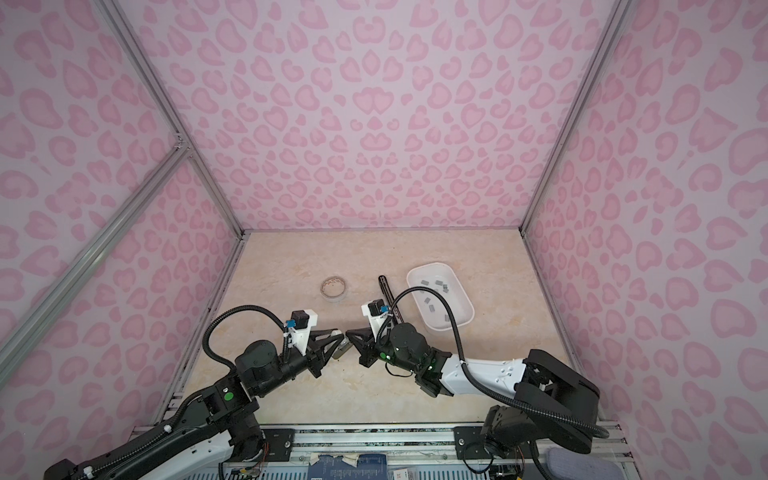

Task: Load the staples into the stapler

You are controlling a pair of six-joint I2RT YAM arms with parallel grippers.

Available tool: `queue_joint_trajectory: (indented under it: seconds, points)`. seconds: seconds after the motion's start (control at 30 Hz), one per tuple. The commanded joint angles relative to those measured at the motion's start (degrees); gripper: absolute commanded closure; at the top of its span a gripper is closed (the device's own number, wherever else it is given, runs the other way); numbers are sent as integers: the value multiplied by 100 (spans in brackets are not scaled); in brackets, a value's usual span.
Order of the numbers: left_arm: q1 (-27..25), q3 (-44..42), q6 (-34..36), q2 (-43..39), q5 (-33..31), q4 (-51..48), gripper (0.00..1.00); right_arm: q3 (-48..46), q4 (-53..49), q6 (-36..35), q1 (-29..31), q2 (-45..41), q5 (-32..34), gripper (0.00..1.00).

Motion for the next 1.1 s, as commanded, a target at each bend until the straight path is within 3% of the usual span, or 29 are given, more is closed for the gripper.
queue_joint_trajectory:
  seconds: [0.0,0.13,0.6,0.87,1.07]
  points:
    - [-3,157,55,-2,-52,280,96,-33,-110,-23,71,110,-83,99]
    - [-4,228,75,-14,-259,352,96,-41,-63,-80,199,196,-26,98]
    - [-3,132,113,-316,-559,568,96,-115,286,-452,729,120,107,82]
    - [-4,-43,221,-417,-86,677,96,-543,-278,-1054,610,-795,557,36]
    - [-3,-124,310,-515,626,813,96,-434,-793,-1740,631,-1355,-404,11]
